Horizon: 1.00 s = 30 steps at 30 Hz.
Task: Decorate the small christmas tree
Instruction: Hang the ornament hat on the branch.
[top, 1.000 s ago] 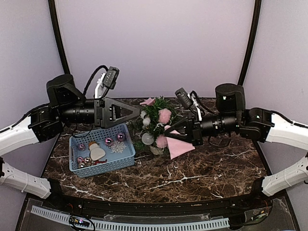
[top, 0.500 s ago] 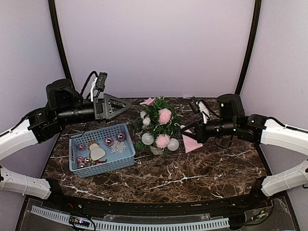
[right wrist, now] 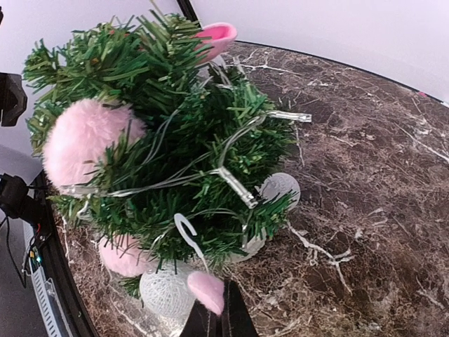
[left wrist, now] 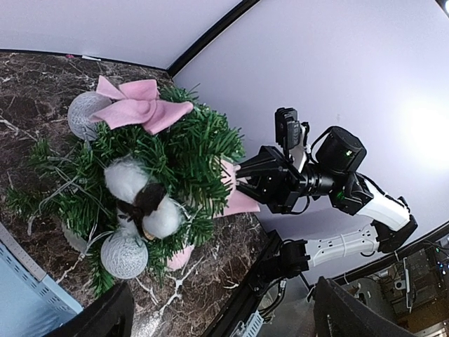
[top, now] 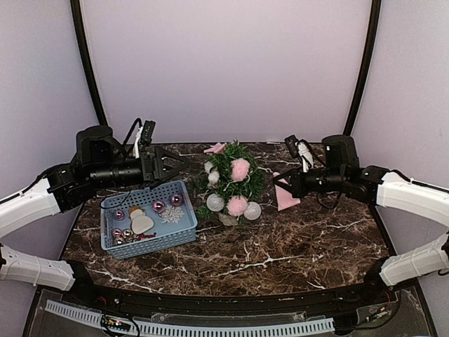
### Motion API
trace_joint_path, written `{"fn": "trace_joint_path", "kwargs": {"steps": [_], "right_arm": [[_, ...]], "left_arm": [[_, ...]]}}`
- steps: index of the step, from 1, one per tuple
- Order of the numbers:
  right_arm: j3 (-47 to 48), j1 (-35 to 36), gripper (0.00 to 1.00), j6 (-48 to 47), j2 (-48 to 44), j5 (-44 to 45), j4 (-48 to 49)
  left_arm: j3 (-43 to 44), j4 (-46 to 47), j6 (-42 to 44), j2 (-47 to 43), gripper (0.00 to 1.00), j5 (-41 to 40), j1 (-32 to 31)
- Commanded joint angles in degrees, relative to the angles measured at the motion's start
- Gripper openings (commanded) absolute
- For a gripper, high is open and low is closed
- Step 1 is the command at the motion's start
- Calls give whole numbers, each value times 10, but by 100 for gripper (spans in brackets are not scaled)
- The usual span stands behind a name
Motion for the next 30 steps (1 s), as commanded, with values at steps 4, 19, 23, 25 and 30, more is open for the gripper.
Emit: {"fn": "trace_joint_path", "kwargs": {"steps": [4,19,23,25,30], "right_arm": [[34,-37,0,-30,36,-10,46],[38,-5,0,59,12,-59,63],[42,11,0,60,27,-39,64],[45,17,0,57,37,-32,63],[52,23,0,45,59,-12,63]], "left_arm": [[-21,4,-15,-7,91,-6,7],[-47,12,-35,-17,91,-14,9],[-45,13,-35,-11,91,-8,9],[-45,13,-36,-9,91,-7,9],[-52,13,-41,-16,91,-6,9]]}}
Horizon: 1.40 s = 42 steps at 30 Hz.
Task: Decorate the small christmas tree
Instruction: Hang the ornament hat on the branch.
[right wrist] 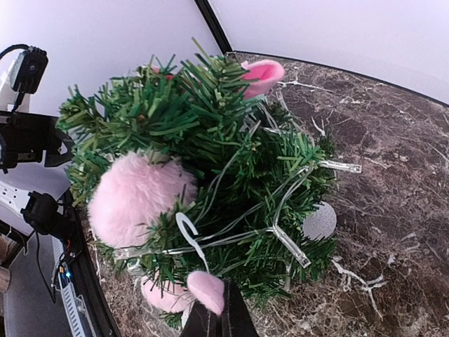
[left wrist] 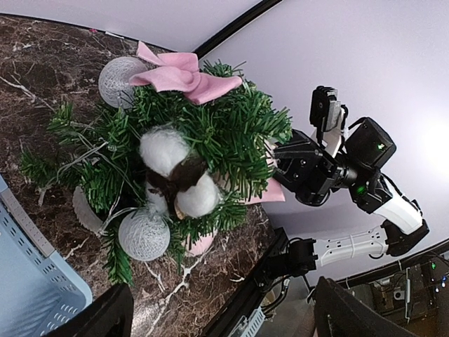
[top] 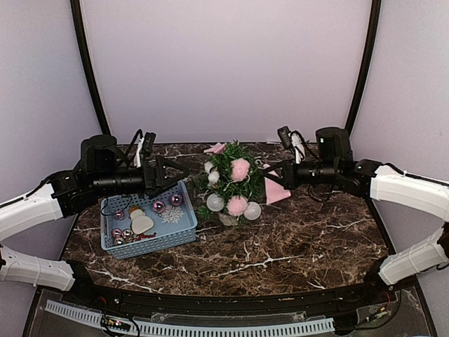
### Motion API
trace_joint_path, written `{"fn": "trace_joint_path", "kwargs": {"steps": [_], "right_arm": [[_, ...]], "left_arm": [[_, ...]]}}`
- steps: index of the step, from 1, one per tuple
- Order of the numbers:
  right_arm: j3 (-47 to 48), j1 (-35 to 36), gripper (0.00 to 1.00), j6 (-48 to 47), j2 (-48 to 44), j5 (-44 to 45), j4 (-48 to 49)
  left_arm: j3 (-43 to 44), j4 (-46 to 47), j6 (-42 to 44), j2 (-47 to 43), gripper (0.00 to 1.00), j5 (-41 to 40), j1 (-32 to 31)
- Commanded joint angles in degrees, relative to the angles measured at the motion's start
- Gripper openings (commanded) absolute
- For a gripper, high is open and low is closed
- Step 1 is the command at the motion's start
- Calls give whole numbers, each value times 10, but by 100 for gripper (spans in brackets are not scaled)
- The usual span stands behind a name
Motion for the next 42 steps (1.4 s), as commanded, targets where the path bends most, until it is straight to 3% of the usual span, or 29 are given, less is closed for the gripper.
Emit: {"fn": "trace_joint_path", "kwargs": {"steps": [1,23,42], "right_arm": [[9,7,0,-7,19,25,23],[15,12,0,-13,60,25,42],[-28,12,0,-8,30,39,27]], "left_arm": [[-12,12,-7,-13,91,3,3],[-27,12,-9,-32,91,-4,4],[-30,12,-10,-35,91,-3,4]]}}
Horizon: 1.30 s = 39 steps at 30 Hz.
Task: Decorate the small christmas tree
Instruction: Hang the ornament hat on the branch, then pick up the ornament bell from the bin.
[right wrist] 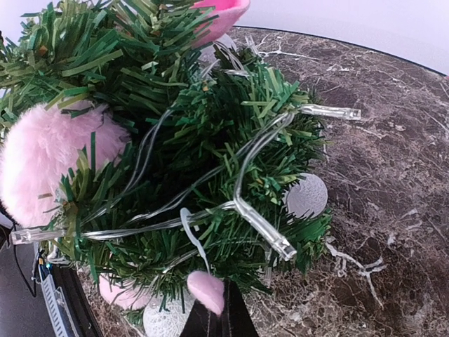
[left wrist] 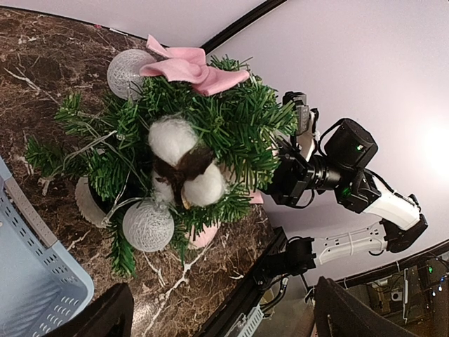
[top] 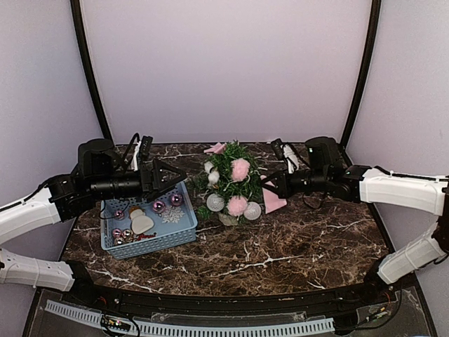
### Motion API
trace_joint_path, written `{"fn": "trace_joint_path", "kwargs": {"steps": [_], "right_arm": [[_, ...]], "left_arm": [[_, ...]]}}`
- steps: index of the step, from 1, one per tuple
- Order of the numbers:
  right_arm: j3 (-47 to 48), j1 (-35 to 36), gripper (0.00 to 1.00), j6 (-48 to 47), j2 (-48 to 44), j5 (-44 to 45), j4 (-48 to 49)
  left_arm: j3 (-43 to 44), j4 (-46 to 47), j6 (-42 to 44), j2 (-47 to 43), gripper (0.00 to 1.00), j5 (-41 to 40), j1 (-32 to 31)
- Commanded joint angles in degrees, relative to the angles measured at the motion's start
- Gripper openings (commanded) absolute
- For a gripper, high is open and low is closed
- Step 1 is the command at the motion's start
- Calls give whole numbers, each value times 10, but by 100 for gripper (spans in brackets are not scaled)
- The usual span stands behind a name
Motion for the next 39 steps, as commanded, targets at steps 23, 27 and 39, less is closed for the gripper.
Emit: {"fn": "trace_joint_path", "kwargs": {"steps": [23,27,39], "right_arm": [[-13,0,82,-15,-84,90,-67],[-20,-8,86,-9,-116,122,-73],[-78,-13,88,63,-207,211,-8]], "left_arm": [[-11,-63,18,-51,92,-57,8],[-10,-130,21,-55,92,-112,8],[-92,-260,-15,-31,77,-230,46]]}}
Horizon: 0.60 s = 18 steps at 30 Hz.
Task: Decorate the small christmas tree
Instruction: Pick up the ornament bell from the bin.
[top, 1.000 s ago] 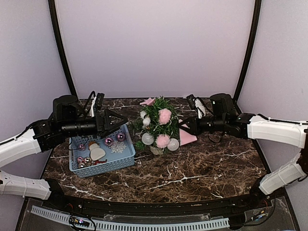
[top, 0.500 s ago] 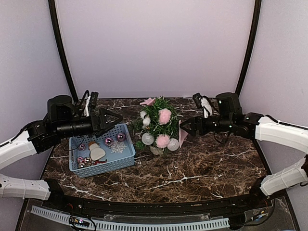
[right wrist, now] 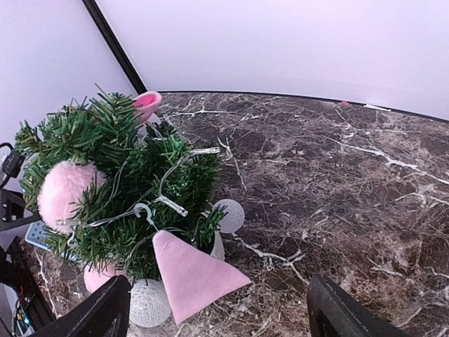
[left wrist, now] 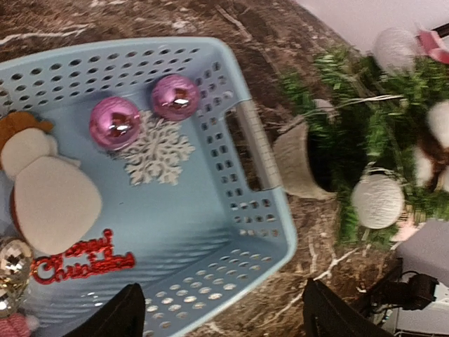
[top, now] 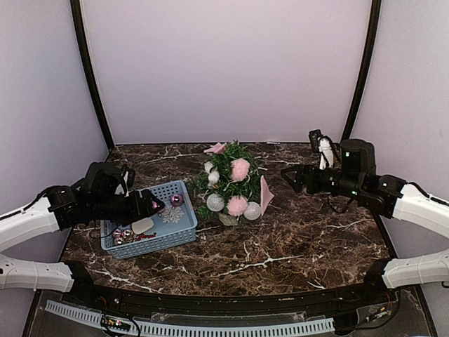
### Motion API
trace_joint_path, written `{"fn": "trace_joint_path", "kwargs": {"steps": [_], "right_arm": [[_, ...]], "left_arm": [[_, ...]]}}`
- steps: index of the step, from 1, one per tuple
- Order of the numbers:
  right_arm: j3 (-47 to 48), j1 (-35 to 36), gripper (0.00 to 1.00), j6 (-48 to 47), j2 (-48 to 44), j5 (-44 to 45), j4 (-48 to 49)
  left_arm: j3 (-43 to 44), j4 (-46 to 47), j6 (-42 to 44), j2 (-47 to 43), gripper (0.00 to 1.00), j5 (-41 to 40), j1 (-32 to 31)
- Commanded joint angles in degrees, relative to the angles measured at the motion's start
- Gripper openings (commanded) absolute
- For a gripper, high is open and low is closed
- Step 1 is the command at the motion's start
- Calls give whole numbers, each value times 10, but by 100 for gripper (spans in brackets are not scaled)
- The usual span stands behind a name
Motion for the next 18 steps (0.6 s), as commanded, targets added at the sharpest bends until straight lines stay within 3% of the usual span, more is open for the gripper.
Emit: {"fn": "trace_joint_path", "kwargs": {"steps": [1,10,18], "right_arm": [[-12,-4,88,26,-10,36,42],[-16,-4,88,37,2,38,57],[-21,-5,88,48,3,50,57]], "left_arm": [[-53,-37,-15,8,73,-23,38],[-111,9,3,29,61,-19,127],[-104,-16,27,73,58,-49,142]]}}
